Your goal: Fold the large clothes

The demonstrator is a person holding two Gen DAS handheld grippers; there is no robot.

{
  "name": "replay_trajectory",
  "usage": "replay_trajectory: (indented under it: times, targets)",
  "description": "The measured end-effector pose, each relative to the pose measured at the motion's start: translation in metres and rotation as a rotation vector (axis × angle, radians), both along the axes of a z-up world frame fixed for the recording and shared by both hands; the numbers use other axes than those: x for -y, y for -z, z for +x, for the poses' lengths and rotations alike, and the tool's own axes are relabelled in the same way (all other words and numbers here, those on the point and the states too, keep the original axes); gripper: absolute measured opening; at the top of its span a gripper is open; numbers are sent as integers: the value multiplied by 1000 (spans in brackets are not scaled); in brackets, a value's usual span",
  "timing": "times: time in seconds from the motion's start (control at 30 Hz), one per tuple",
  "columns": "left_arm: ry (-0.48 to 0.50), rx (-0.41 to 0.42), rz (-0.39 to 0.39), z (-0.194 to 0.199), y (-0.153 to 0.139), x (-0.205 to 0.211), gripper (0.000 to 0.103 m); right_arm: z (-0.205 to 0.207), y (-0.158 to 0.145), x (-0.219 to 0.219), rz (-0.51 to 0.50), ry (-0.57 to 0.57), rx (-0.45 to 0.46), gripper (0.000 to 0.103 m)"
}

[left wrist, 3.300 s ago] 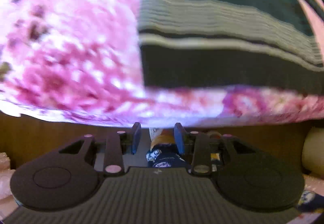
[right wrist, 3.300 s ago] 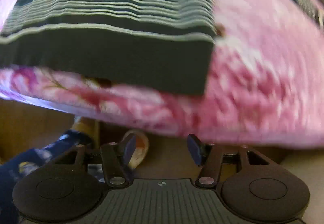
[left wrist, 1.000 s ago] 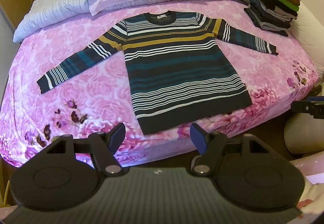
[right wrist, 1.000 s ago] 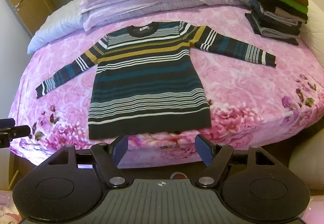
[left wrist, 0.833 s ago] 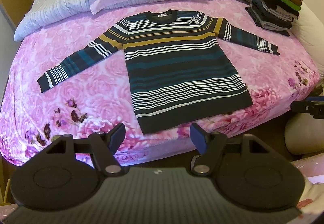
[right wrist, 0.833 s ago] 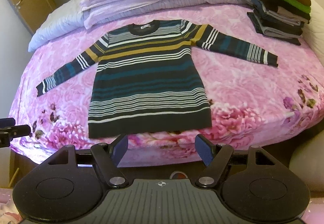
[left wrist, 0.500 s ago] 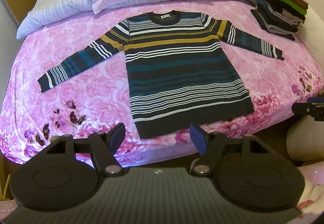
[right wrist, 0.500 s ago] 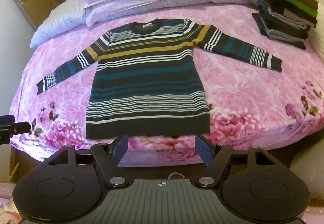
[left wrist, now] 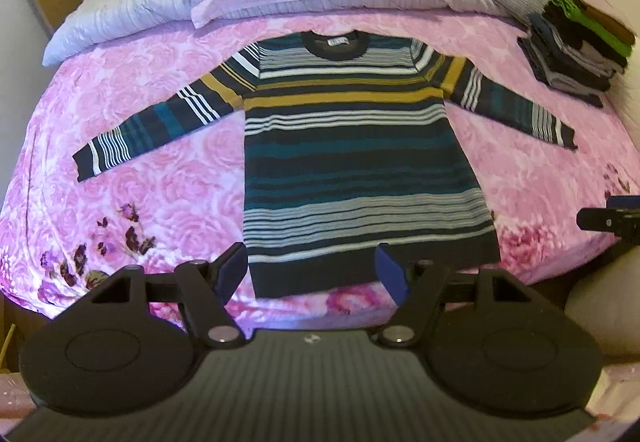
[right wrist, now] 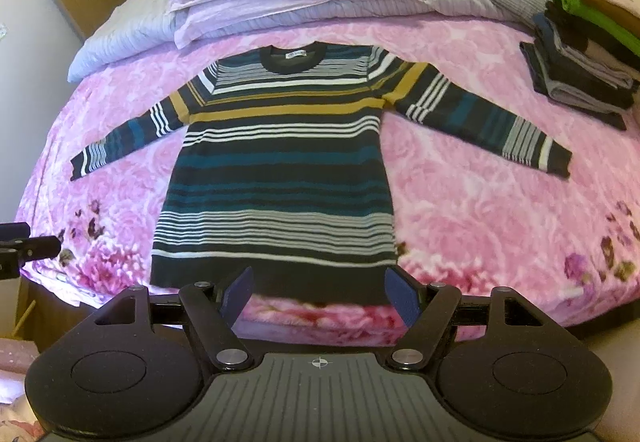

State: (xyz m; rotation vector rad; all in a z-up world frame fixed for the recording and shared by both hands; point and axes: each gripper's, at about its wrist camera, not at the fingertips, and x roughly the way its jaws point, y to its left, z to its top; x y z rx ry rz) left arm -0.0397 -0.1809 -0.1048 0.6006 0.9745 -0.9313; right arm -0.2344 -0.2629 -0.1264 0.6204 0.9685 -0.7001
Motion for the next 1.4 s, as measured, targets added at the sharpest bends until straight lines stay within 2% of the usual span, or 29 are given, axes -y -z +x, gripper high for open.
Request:
replay_trajectory:
  times: [0.17, 0.43, 0.63, 0.8, 0.9, 0.97, 1.17, 1.4]
  targets:
    - [-87, -5, -33, 13, 0, 0, 67, 7, 5, 20, -1, -40, 7, 70]
    - [-320, -38, -25, 68, 21, -38, 67, 36, 20, 39, 8, -97, 11, 70]
    - [-449, -141, -91, 120, 42, -65, 67, 71, 37, 52, 15, -111, -2, 70]
    - [-519, -224, -176, 175, 68, -56, 67, 93, 45, 76, -4, -47, -24, 70]
    - [-561, -294, -235, 219, 91, -41, 61, 104, 51, 99, 1, 17, -57, 70]
    - [-600, -340, -285, 249, 111, -32, 61, 115, 58, 116, 3, 45, -81, 70]
    - [-784, -460, -399, 349, 196, -28, 55, 154, 87, 159, -32, 108, -136, 70]
    - [-991, -459, -504, 433, 278, -42, 51, 182, 140, 189, -51, 157, -220, 70]
